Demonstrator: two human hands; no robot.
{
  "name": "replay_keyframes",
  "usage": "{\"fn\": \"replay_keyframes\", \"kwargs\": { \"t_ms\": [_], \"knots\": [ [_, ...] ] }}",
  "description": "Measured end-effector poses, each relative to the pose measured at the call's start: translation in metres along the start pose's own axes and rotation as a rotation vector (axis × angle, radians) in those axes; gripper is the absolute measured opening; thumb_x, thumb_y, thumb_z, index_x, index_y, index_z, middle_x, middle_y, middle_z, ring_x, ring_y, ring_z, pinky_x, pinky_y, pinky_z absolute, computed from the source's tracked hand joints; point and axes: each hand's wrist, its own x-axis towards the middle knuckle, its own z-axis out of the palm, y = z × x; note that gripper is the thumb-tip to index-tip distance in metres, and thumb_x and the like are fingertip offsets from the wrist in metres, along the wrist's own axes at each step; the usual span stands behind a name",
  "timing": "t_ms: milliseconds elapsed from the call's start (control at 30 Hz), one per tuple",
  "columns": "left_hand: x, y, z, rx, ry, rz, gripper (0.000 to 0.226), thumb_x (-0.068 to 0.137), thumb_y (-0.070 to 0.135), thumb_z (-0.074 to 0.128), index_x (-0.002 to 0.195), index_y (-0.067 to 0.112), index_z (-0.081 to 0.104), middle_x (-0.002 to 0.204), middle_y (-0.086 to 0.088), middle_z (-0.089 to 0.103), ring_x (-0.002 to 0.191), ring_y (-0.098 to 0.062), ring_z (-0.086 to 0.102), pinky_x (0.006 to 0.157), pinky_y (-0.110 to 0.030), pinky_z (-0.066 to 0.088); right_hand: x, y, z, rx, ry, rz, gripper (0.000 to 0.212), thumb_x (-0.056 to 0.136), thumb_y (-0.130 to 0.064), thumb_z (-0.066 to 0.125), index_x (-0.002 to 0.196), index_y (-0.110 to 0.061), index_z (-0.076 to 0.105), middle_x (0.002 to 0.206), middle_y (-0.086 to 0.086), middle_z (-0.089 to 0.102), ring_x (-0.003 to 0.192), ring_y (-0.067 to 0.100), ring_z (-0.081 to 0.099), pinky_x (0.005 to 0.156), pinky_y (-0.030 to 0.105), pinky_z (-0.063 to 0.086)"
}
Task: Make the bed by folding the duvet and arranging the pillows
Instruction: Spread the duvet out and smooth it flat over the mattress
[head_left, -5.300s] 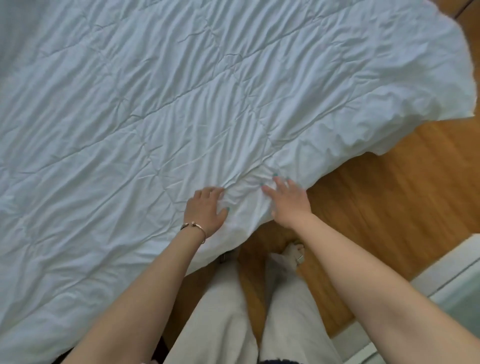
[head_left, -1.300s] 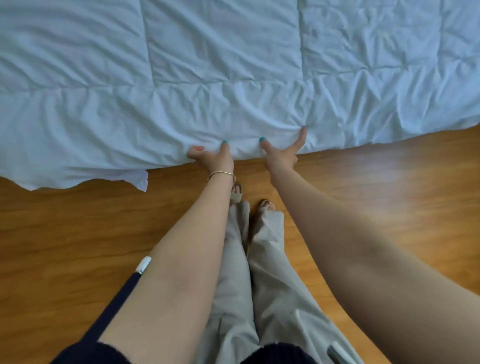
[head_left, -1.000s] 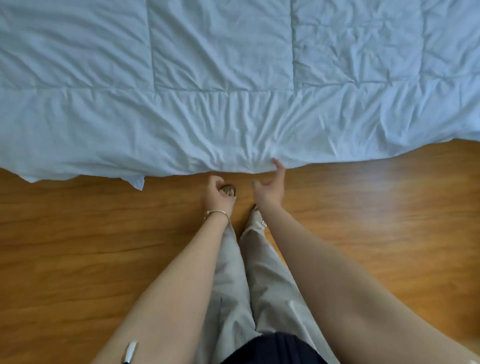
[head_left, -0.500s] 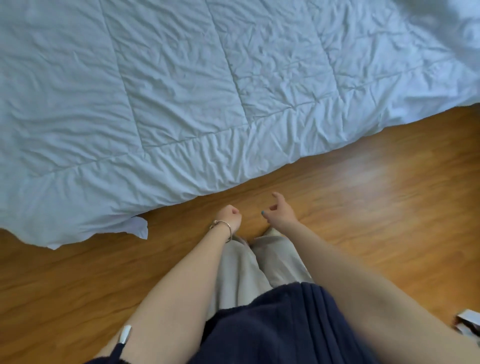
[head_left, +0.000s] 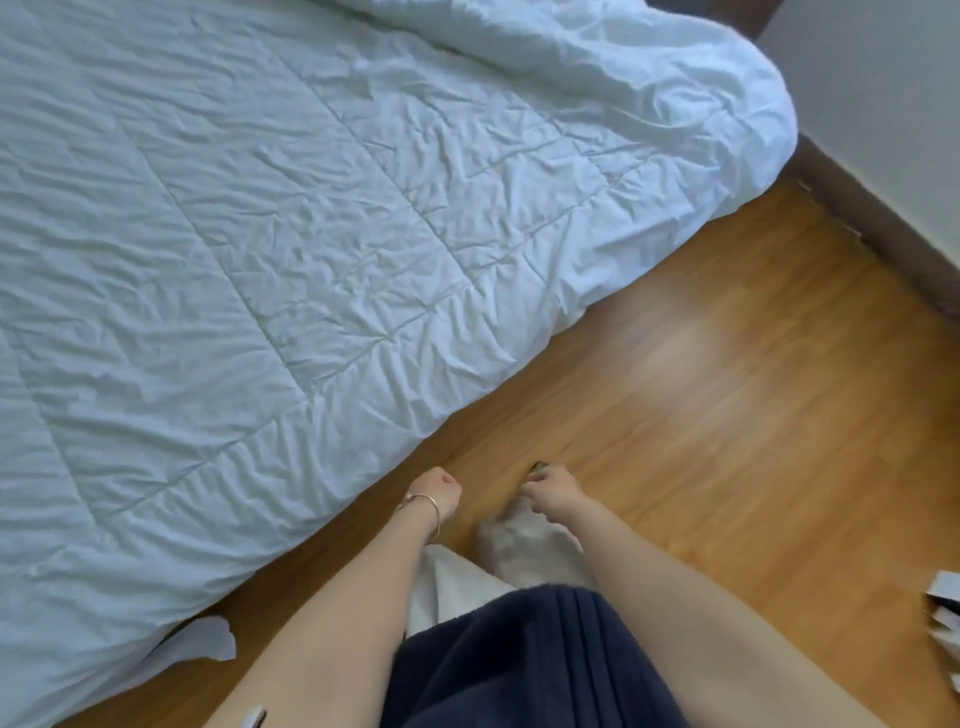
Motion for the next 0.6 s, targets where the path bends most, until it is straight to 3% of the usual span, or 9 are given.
{"fn": "replay_keyframes", "kwargs": {
  "t_ms": [133,267,300,400,467,533,600],
  "knots": [
    [0.023,0.1,0.028,-0.248,0.083,-0.02,0.039,0.085,0.022,0.05,0.124,0.019,0.051,0.111,-0.008,0.064,0.099,-0.026,0.063,0.095,-0.039,0.05,0.043,-0.011,-0.088,0.116,0.035,0.002,0.03,0.091,-0.015,0.055,0.119,-0.003,0.059,0.098,0.01,0.06,0.087,0.026,0.061,0.052,0.024,0.037],
    [0.02,0.194,0.059,-0.608,0.169,-0.005,0.055,0.087,0.017,0.052,0.139,0.026,0.035,0.099,-0.006,0.059,0.07,-0.017,0.058,0.08,-0.036,0.055,0.073,-0.031,-0.169,0.2,0.12,-0.051,0.053,0.093,-0.017,0.055,0.143,-0.02,0.038,0.12,0.01,0.059,0.084,0.022,0.06,0.056,0.025,0.042],
    [0.021,0.213,0.067,-0.655,0.158,0.037,0.06,0.088,0.018,0.054,0.142,0.031,0.031,0.107,-0.005,0.052,0.073,-0.015,0.056,0.079,-0.035,0.055,0.083,-0.037,-0.187,0.195,0.148,-0.106,0.058,0.094,-0.017,0.055,0.147,-0.026,0.034,0.125,0.009,0.057,0.087,0.021,0.06,0.061,0.026,0.043],
    [0.04,0.268,0.081,-0.642,0.164,0.154,0.071,0.09,0.03,0.058,0.145,0.047,0.018,0.145,0.0,0.02,0.114,-0.014,0.048,0.098,-0.038,0.048,0.114,-0.069,-0.24,0.171,0.173,-0.225,0.07,0.096,-0.02,0.054,0.153,-0.038,0.017,0.145,0.005,0.043,0.121,0.023,0.052,0.08,0.024,0.041],
    [0.071,0.302,0.083,-0.732,0.199,0.126,0.075,0.091,0.038,0.057,0.148,0.045,0.009,0.145,0.001,0.018,0.12,-0.012,0.04,0.104,-0.026,0.039,0.142,-0.095,-0.267,0.169,0.145,-0.232,0.077,0.096,-0.026,0.054,0.152,-0.044,0.005,0.146,0.011,0.042,0.112,0.027,0.057,0.077,0.029,0.048],
    [0.103,0.336,0.08,-0.976,0.29,0.01,0.076,0.084,0.052,0.057,0.142,0.054,0.008,0.142,-0.003,0.027,0.118,-0.021,0.045,0.104,-0.042,0.042,0.174,-0.117,-0.286,0.229,0.112,-0.194,0.084,0.095,-0.035,0.056,0.148,-0.05,-0.007,0.148,0.015,0.037,0.093,0.026,0.058,0.067,0.032,0.048],
    [0.137,0.363,0.074,-1.275,0.433,-0.176,0.065,0.078,0.05,0.062,0.129,0.054,0.022,0.127,-0.006,0.034,0.096,-0.024,0.053,0.086,-0.052,0.053,0.206,-0.136,-0.297,0.326,0.123,-0.161,0.094,0.09,-0.041,0.062,0.144,-0.056,-0.014,0.152,0.01,0.028,0.103,0.027,0.056,0.064,0.03,0.046]
  ]
}}
